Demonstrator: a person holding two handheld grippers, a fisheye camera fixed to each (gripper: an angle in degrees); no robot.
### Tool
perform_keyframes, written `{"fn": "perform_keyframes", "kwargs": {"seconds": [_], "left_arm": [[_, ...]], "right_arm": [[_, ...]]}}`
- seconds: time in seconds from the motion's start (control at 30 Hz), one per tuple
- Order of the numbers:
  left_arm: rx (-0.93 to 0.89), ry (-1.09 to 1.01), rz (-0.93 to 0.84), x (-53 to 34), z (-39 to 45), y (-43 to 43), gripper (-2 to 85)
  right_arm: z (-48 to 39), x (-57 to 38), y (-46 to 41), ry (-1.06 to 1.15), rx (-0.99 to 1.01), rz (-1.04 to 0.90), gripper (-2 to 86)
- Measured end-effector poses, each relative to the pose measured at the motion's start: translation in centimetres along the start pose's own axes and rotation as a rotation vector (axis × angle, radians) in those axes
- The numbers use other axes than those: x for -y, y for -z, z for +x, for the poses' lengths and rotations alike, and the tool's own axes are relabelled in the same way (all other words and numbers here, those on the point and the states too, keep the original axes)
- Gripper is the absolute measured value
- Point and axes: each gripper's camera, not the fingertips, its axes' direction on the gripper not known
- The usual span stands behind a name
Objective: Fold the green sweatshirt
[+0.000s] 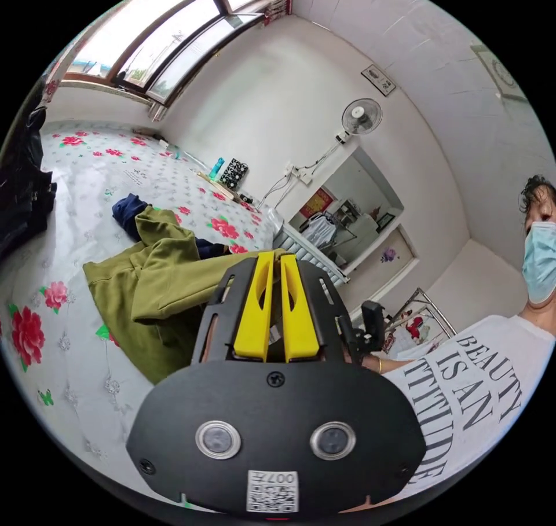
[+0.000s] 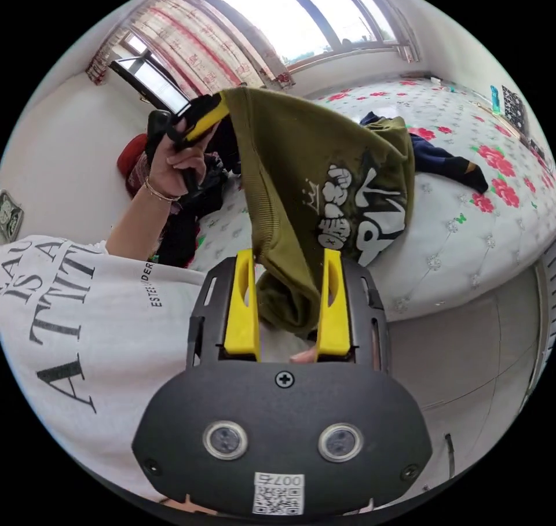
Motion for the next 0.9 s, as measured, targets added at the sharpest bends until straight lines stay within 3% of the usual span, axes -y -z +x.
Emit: {"fn": "perform_keyframes", "kwargs": {"seconds": [0.13,0.23,0.3,0.4,0.53,0.73,0.9], "left_arm": [[-0.009,0.026,0.134,1.9,3.1,2.2,-0.7],[0.008,0.013,0.195,3.4,6.1,3.6,-0.8],[0.060,0.011,0.256,4.0,8.3,6.2,-0.9],[0.128,-0.033,0.383,3.9,11.9,11.9,-0.9],[0.176,-0.196,0.546,3.8,20.1,18.6,-0.9],[0.307,-0.727,0.818,2.5,39.1,25.9,-0.9],[0.669,-0.880,0.974,1.4,48.6,27.5,-0.9]], "right_arm": [[-3.2,0.8,-5.0,0.107,0.003,-0.128,21.4],[-4.5,1.1,-7.2,0.181,-0.196,-0.198,11.5],[-4.2,1.6,-6.0,0.154,-0.269,-0.129,8.1],[-5.4,2.9,0.7,0.194,-0.305,0.066,7.2],[-13.6,3.9,14.4,0.442,-0.572,0.479,6.9],[-26.9,0.5,25.6,0.808,-0.753,1.054,6.7],[-33.2,0.9,25.0,0.991,-0.746,1.147,6.6]]}}
